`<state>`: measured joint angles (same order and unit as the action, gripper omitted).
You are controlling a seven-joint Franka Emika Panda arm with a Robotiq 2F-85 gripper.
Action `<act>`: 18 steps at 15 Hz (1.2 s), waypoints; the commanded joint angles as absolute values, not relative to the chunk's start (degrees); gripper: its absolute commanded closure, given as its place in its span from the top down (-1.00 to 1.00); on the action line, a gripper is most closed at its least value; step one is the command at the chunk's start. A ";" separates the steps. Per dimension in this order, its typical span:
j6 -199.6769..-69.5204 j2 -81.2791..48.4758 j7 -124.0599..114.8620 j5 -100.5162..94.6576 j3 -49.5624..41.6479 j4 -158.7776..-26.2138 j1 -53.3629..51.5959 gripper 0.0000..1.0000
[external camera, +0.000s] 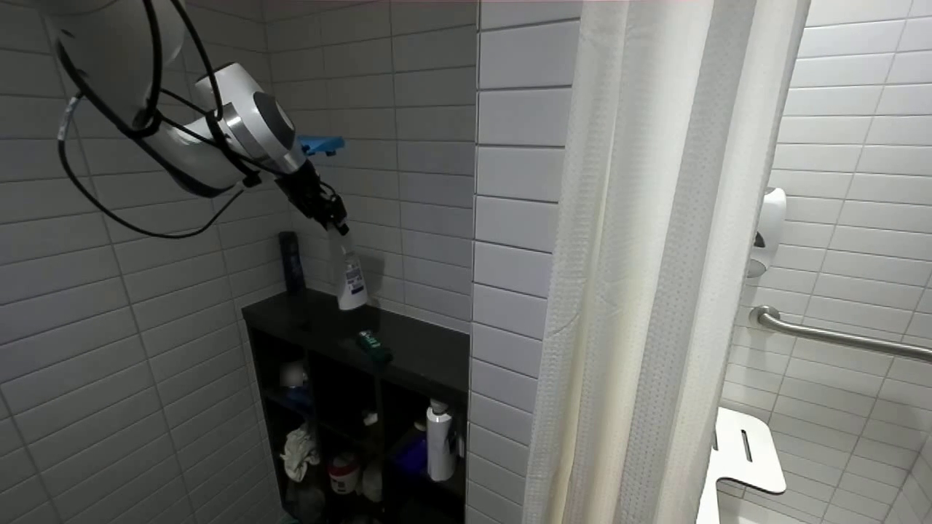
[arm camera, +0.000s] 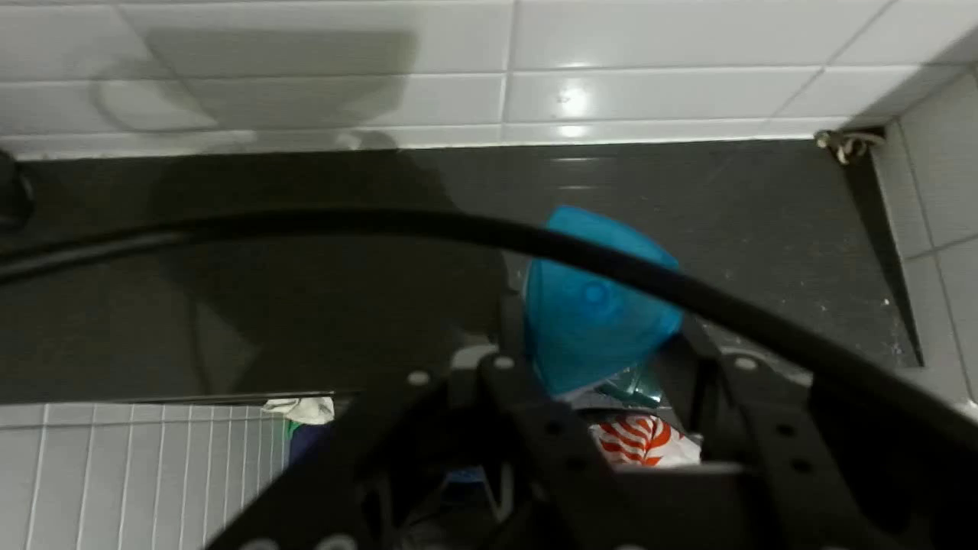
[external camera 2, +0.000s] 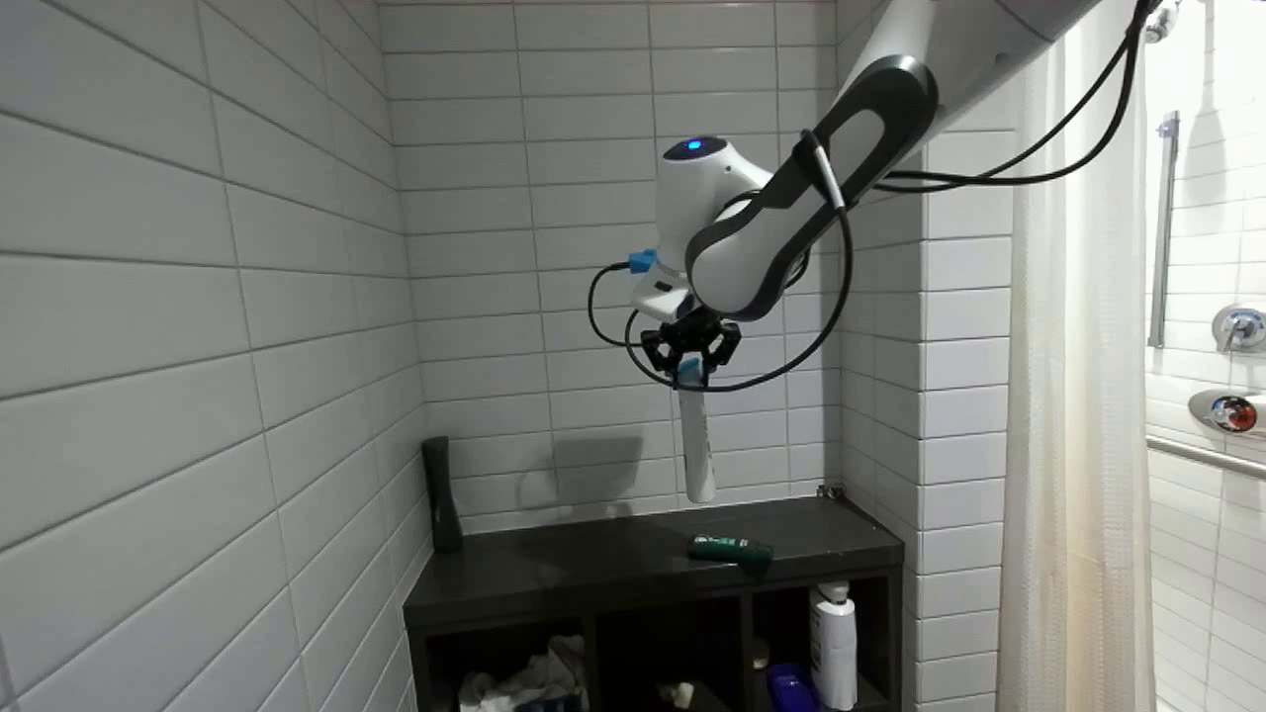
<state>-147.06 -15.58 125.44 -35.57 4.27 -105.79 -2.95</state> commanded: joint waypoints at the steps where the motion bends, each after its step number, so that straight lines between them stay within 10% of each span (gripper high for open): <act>1: -152.12 -17.55 136.34 -33.68 6.18 -103.82 -2.12 -0.64; 7: -161.40 -22.64 158.33 -26.83 9.59 -103.39 -0.11 -0.64; 18: -157.91 -38.37 148.82 -72.36 47.27 -102.14 29.77 -0.64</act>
<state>-159.66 -35.81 148.82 -65.80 41.93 -103.49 25.22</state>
